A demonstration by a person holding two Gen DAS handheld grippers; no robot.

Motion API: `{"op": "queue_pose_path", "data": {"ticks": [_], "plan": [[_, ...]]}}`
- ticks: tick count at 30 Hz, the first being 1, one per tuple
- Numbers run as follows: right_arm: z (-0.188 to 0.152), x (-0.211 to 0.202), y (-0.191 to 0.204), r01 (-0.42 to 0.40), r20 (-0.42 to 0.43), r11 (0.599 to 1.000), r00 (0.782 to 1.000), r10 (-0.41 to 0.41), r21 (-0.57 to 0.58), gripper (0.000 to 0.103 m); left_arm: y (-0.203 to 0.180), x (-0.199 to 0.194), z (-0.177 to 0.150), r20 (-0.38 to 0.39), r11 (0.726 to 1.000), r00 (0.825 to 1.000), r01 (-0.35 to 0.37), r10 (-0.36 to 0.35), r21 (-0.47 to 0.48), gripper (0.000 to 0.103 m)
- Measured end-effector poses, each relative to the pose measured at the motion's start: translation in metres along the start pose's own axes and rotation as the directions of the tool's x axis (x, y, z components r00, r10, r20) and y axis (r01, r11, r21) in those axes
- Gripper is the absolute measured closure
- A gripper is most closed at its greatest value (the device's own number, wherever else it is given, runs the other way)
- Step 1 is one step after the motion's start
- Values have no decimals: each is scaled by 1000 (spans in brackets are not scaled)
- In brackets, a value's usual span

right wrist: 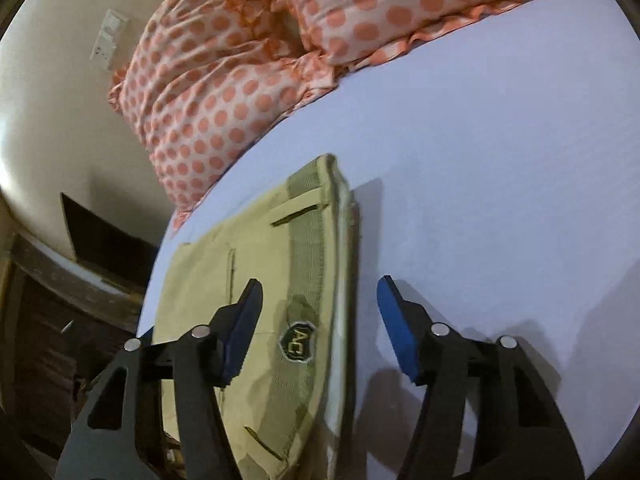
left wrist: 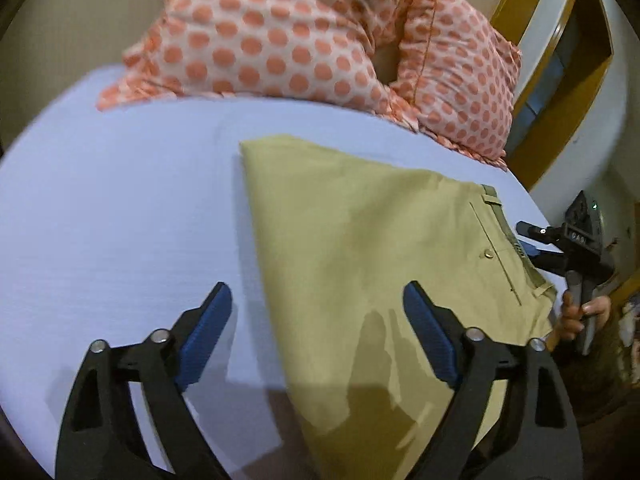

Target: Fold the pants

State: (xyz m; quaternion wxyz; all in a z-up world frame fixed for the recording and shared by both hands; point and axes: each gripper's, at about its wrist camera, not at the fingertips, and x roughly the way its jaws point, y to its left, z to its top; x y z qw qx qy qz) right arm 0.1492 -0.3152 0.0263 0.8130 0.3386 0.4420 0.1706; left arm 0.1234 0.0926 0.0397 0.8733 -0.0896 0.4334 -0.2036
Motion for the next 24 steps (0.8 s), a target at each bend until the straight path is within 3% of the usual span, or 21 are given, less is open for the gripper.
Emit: {"op": "queue_pose_path", "data": {"ticks": [1, 6, 9, 13, 16, 19, 22, 24], "plan": [[0, 7, -1, -52, -28, 999, 998, 53, 15, 57, 0, 5, 3, -17, 1000, 1000, 16, -16, -1, 22], [1, 16, 0, -143, -45, 989, 989, 144, 23, 61, -2, 32, 22, -85, 999, 995, 50, -51, -6, 23], [5, 21, -11, -171, -69, 983, 982, 176, 68, 86, 4, 37, 32, -100, 996, 992, 72, -77, -54, 31], [5, 21, -23, -266, -87, 954, 956, 280, 141, 91, 14, 36, 37, -108, 995, 993, 30, -39, -91, 89], [18, 18, -17, -320, -59, 936, 942, 331, 146, 93, 9, 29, 51, -81, 998, 997, 12, -18, -66, 94], [51, 15, -4, -310, -18, 944, 949, 314, 111, 94, -8, 36, 77, -43, 999, 998, -45, 45, 1, 95], [82, 14, -1, -263, 38, 960, 965, 261, 99, 95, -20, 56, 111, 8, 995, 995, -97, 97, 28, 96], [103, 22, -3, -183, 86, 978, 981, 175, 102, 94, -27, 79, 131, 36, 984, 984, -174, 172, 38, 95]]}}
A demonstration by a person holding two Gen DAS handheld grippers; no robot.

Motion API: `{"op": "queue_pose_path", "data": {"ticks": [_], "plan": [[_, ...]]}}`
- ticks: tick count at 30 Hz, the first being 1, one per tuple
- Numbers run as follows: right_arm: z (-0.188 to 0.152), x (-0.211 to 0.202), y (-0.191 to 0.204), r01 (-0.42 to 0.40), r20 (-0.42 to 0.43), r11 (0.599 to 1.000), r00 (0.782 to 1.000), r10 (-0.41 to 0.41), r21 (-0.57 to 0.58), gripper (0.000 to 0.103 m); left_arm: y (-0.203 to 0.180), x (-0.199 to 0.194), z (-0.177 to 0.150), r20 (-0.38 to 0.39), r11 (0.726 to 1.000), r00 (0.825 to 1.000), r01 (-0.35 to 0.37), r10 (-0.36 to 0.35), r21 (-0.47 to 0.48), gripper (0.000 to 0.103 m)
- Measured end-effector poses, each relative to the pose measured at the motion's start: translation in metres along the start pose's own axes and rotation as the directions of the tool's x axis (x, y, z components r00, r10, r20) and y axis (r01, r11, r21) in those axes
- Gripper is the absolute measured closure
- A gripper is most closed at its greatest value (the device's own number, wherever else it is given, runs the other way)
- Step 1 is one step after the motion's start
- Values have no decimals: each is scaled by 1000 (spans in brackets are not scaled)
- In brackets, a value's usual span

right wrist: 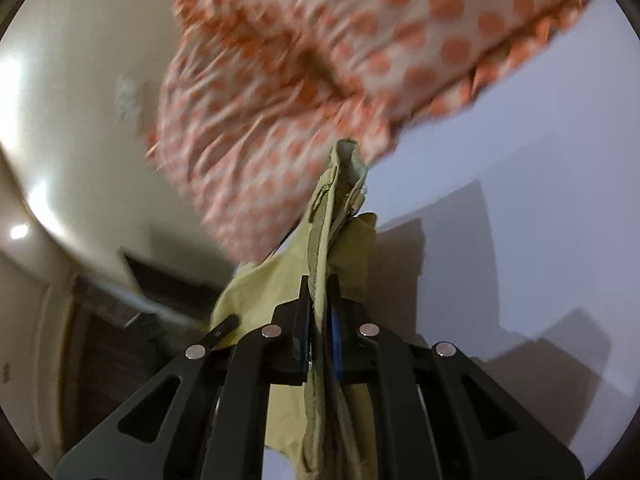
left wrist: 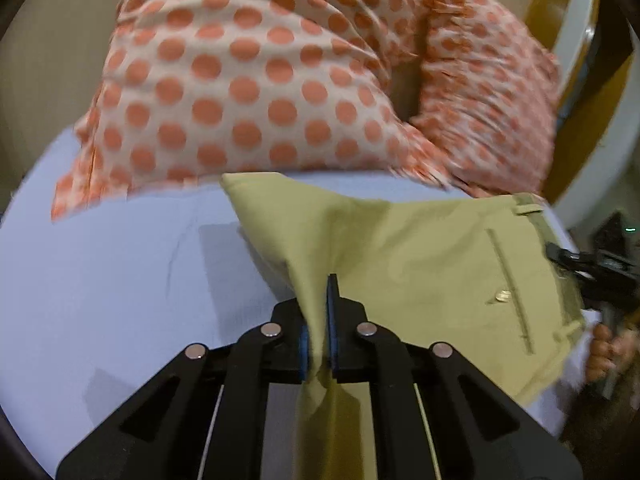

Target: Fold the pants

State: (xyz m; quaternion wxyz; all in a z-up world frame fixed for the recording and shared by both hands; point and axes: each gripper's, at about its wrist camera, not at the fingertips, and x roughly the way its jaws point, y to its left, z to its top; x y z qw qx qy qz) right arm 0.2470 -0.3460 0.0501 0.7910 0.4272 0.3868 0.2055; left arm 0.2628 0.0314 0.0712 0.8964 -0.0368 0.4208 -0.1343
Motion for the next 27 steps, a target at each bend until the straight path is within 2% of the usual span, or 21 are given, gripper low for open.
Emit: {"op": "queue_pose_path", "data": {"ticks": [2, 4, 5, 7, 8, 10, 11, 12, 13, 14, 16, 17, 19, 20, 21, 22, 23, 24, 25, 27], "plan": [[13, 15, -4, 155, 10, 987, 988, -154, -32, 91, -4, 22, 8, -31, 996, 996, -86, 87, 17, 90], [15, 21, -9, 296, -22, 953, 954, -298, -66, 86, -1, 25, 6, -47, 991, 990, -133, 134, 23, 80], [10, 11, -8, 323, 1, 943, 946, -324, -84, 86, 2, 16, 2, -26, 989, 989, -145, 145, 26, 79], [3, -6, -2, 283, 44, 952, 959, -279, -115, 64, 7, -10, -10, 32, 982, 983, -183, 182, 44, 75], [-4, -13, 2, 241, 54, 962, 970, -236, -131, 60, 8, -21, -15, 46, 986, 986, -165, 163, 40, 75], [-15, -11, 10, 178, 11, 971, 984, -178, -161, 58, 6, -40, -28, 37, 1000, 999, -8, 7, 9, 68], [-19, -6, 11, 162, -14, 972, 986, -167, -167, 57, 5, -42, -32, 24, 999, 998, 51, -51, 0, 65], [-22, 0, 13, 150, -39, 975, 987, -159, -166, 51, -1, -40, -39, -7, 992, 992, 128, -129, -14, 58], [-25, 10, 12, 150, -73, 976, 984, -163, -159, 42, -6, -34, -44, -45, 986, 985, 167, -168, -22, 54], [-26, 19, 12, 167, -85, 974, 980, -181, -153, 40, -11, -25, -47, -79, 984, 981, 178, -180, -30, 54], [-28, 28, 6, 196, -87, 971, 974, -209, -134, 39, -15, 0, -56, -143, 990, 980, 137, -142, -44, 55], [-30, 30, 7, 194, -77, 972, 976, -205, -133, 39, -16, 2, -57, -111, 991, 985, 127, -130, -37, 54], [-32, 25, 6, 206, -79, 971, 973, -216, -122, 39, -21, 1, -59, -113, 996, 990, 83, -84, -18, 55], [-35, 19, 9, 248, -70, 960, 963, -259, -128, 39, -24, -7, -62, -108, 999, 993, 39, -40, -12, 52], [-42, 12, 16, 289, -49, 945, 953, -300, -153, 36, -27, -14, -66, -104, 1000, 995, 7, -7, 1, 39], [-55, -1, 28, 341, -2, 917, 937, -349, -207, 25, -31, -23, -72, -94, 1000, 995, -22, 24, 19, 28], [-67, -10, 36, 365, 31, 898, 929, -369, -245, 18, -37, -38, -84, -72, 997, 995, -60, 63, 47, 24], [-79, -20, 45, 382, 67, 881, 923, -379, -281, 6, -43, -51, -96, -56, 994, 994, -88, 92, 65, 17], [-94, -29, 55, 398, 105, 863, 917, -385, -311, 1, -45, -63, -108, -41, 991, 992, -113, 117, 77, 8], [-135, -47, 71, 468, 185, 810, 884, -430, -353, 1, -48, -85, -136, -23, 979, 983, -178, 181, 96, 2]]}}
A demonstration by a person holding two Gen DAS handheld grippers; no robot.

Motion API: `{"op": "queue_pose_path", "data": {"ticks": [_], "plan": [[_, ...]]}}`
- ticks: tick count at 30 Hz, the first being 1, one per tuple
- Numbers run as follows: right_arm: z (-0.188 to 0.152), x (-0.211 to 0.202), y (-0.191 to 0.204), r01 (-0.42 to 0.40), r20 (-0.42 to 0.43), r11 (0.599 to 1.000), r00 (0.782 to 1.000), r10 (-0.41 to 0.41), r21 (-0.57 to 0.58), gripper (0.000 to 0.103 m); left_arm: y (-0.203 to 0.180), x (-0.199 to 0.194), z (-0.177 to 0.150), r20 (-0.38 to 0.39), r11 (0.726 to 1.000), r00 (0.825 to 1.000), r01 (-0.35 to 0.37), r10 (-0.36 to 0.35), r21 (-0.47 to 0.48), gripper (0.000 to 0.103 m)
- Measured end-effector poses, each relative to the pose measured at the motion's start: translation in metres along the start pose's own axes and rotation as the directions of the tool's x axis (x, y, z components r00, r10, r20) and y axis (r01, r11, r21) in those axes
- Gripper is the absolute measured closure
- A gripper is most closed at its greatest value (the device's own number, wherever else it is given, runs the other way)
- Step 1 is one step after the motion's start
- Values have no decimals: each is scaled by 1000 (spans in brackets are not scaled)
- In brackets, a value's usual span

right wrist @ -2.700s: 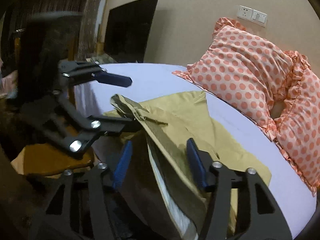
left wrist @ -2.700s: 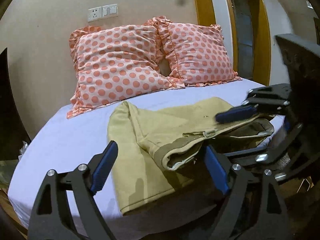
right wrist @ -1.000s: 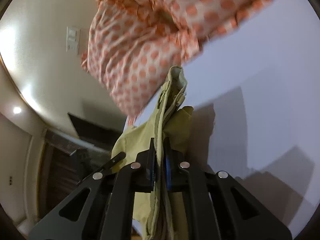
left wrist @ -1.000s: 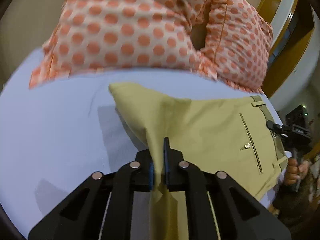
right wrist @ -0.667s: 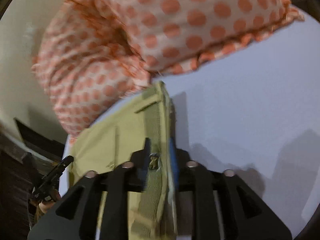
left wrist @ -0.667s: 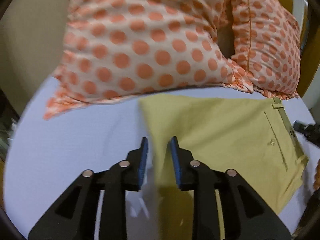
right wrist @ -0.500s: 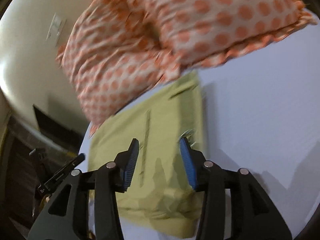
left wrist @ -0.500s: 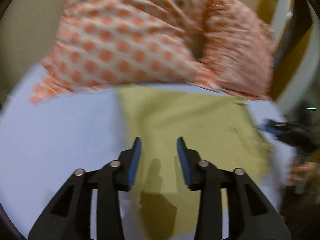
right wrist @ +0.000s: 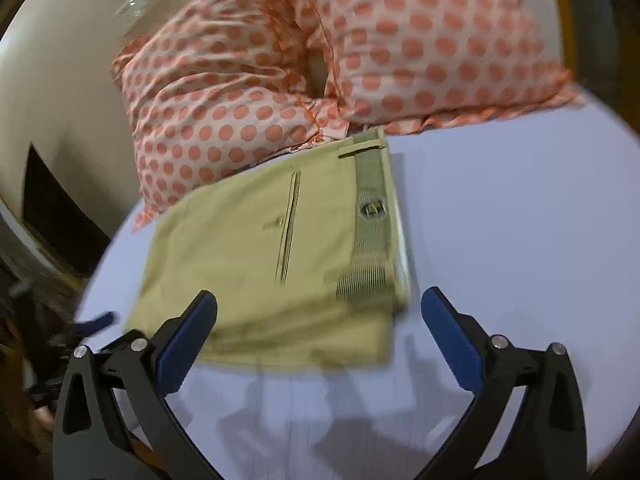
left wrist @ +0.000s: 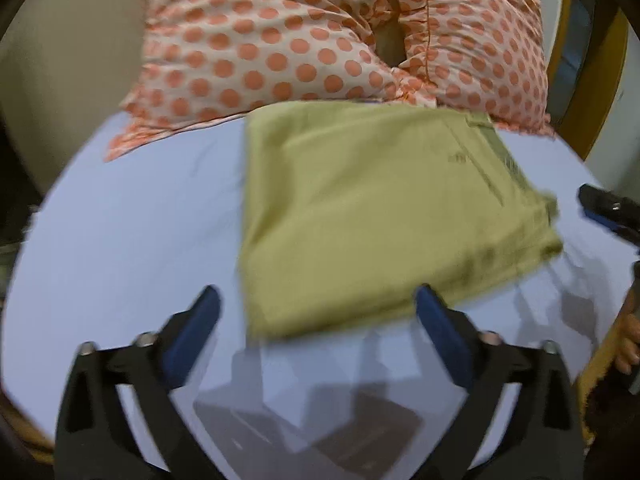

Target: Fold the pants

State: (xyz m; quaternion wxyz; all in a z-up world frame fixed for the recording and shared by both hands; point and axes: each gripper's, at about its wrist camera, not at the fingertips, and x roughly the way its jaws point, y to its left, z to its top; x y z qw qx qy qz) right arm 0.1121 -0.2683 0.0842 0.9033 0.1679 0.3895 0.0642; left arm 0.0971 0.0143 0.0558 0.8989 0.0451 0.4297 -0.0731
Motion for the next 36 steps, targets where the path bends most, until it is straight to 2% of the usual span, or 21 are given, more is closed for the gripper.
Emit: {"op": "queue_pose_path", "data": {"ticks": [3, 6, 9, 15, 36], "plan": [[-37, -5, 25, 67, -15, 995, 998, -68, -77, 1, -7, -11, -37, -36, 996, 995, -88, 88, 7, 2], [-64, 6, 43, 82, -64, 989, 994, -91, -122, 1, -7, -7, -55, -72, 997, 995, -73, 71, -22, 2], [-75, 15, 55, 144, -79, 976, 984, -159, -161, 1, -2, -8, -61, -58, 996, 997, -49, 45, -72, 2], [-88, 22, 67, 209, -90, 952, 968, -233, -222, 1, -2, -10, -65, -22, 996, 999, -51, 50, -72, 2], [-88, 22, 70, 230, -96, 950, 962, -254, -209, 1, -2, -8, -64, -6, 996, 999, -50, 50, -71, 2]]}}
